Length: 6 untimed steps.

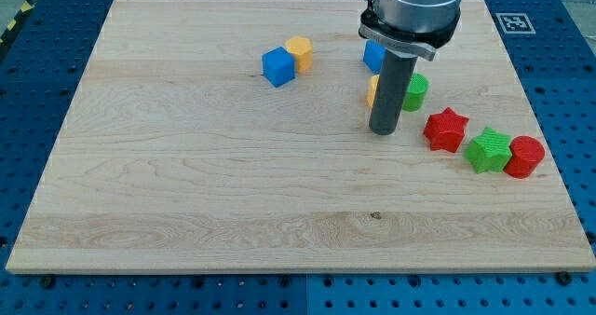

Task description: Point your arm at red circle

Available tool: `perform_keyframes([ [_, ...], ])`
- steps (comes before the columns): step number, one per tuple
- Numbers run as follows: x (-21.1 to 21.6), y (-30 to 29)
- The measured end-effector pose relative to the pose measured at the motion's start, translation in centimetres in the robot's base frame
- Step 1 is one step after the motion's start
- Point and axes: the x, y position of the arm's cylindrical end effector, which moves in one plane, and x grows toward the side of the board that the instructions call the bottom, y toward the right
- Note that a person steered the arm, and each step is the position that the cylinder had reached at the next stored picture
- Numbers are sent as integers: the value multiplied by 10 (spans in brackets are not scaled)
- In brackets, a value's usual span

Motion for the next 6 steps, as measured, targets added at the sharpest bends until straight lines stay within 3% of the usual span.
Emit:
perform_keyframes([
  [1, 7, -18],
  [2, 125, -18],
  [3, 170, 121],
  [4, 132, 243],
  [5, 111, 245],
  [6, 22, 239],
])
